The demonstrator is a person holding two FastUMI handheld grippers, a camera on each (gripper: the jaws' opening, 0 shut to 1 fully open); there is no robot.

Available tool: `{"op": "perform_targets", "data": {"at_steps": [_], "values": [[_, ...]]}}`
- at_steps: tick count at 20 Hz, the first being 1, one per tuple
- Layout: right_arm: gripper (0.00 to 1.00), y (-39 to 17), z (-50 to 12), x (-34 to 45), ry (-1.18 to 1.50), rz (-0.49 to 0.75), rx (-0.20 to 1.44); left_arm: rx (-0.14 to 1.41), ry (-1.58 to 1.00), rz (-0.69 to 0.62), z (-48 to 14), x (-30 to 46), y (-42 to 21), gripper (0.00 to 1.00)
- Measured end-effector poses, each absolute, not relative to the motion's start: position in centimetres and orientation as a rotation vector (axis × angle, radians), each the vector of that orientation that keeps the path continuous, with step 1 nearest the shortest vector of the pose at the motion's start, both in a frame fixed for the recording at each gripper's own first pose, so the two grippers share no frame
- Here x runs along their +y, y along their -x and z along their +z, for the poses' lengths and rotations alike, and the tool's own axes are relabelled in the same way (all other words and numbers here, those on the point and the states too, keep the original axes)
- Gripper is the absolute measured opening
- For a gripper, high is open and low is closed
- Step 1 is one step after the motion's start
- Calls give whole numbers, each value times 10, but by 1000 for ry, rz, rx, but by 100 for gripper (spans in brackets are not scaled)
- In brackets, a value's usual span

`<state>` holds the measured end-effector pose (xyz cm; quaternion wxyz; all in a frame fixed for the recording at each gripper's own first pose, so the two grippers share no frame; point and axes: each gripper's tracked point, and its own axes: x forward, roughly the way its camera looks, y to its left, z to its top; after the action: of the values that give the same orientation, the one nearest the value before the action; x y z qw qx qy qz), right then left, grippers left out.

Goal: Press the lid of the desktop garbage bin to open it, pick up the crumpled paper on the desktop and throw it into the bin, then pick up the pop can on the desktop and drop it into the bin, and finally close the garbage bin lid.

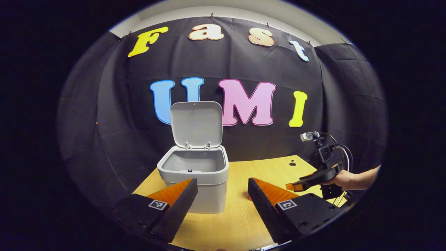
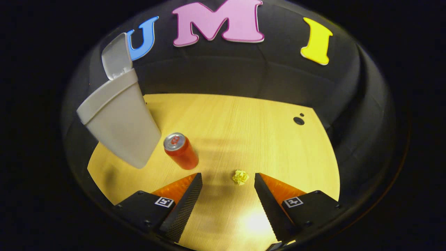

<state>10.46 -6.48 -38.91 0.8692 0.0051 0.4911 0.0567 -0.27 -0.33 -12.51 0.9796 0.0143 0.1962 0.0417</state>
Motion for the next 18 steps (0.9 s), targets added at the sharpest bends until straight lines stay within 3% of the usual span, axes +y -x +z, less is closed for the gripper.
{"op": "perform_targets", "data": {"at_steps": [5,14,15,16,18], "values": [[98,-116,-450,-75,-63,121,1180,432,-65,97,-132,-12,-3,98],[92,-118,-497,-76,-79,137,1274,461,-7,173,-140,-13,-18,97],[87,-116,-500,-73,-82,145,1283,455,-5,176,-139,-13,-20,97],[67,-116,-500,-74,-69,155,1285,452,-4,179,-138,-14,-22,97],[57,-113,-501,-75,-34,180,1293,446,-5,185,-138,-15,-26,97]]}}
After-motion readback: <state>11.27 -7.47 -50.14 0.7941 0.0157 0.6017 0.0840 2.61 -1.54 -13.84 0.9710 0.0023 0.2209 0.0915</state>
